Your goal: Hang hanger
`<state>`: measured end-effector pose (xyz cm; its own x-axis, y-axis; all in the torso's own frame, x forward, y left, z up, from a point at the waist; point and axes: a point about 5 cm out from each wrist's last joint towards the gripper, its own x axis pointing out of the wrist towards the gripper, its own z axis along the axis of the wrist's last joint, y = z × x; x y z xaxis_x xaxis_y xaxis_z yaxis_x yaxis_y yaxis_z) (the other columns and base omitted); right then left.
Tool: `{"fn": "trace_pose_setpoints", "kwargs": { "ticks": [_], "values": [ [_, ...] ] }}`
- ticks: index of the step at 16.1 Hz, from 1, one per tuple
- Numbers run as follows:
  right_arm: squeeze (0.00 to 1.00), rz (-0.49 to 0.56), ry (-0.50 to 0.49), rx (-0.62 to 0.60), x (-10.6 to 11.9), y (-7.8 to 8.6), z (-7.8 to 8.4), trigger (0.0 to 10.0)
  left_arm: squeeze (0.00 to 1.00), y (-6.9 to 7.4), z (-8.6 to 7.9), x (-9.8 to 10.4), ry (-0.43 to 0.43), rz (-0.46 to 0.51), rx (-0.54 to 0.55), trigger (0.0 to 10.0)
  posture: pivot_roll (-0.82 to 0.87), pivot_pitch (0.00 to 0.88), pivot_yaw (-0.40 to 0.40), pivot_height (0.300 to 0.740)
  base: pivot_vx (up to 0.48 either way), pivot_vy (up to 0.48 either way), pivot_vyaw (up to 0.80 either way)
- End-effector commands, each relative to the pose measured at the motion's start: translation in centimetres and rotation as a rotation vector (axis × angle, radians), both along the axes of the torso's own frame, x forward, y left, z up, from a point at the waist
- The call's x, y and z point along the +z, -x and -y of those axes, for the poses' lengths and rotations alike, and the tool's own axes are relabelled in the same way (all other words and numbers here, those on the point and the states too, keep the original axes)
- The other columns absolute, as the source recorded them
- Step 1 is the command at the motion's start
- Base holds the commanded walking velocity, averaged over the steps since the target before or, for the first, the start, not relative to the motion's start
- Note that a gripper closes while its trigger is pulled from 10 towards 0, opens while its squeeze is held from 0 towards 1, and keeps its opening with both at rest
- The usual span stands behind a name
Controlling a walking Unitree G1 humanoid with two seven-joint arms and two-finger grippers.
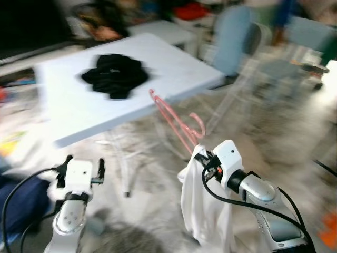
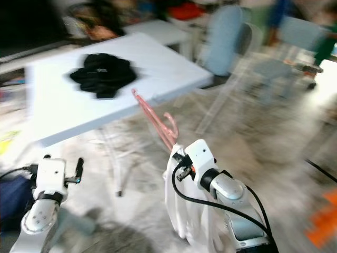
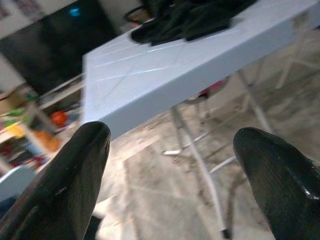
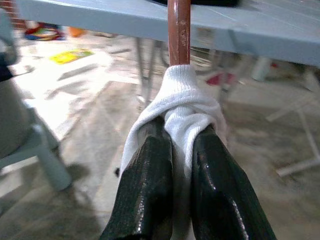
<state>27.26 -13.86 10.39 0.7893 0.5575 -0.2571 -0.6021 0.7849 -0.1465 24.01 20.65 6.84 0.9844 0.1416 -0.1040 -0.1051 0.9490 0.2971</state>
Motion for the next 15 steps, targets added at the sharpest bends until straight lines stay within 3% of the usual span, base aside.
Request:
{"fn": "trace_pose_setpoints", "kwargs": {
  "ticks": [1,8,12,15],
  "values": [
    [0.0,0.043,0.011,0.027,1.0,-0.3,0.1,10.0,0.0,0.0,0.2,0.0,-0.003,0.001,-0.006,10.0,-0.19,0.0,0.086,0.74,0.0,0.0,0.8],
    [0.0,0.06,0.112,0.097,1.0,-0.9,0.8,10.0,0.0,-0.1,1.1,0.1,-0.051,-0.007,-0.115,10.0,-0.18,0.0,0.085,0.74,0.0,0.0,0.8],
    [0.0,0.061,0.246,0.127,0.7,-1.5,2.3,10.0,0.0,-0.1,3.2,1.1,-0.073,-0.002,-0.388,10.0,-0.18,0.0,0.087,0.74,0.0,0.0,0.0],
    [0.0,0.066,0.381,0.253,0.3,-1.1,3.1,10.0,0.0,-0.2,4.1,1.9,-0.097,0.008,-0.532,10.0,-0.18,0.0,0.088,0.74,0.0,0.0,0.0]
  ]
}}
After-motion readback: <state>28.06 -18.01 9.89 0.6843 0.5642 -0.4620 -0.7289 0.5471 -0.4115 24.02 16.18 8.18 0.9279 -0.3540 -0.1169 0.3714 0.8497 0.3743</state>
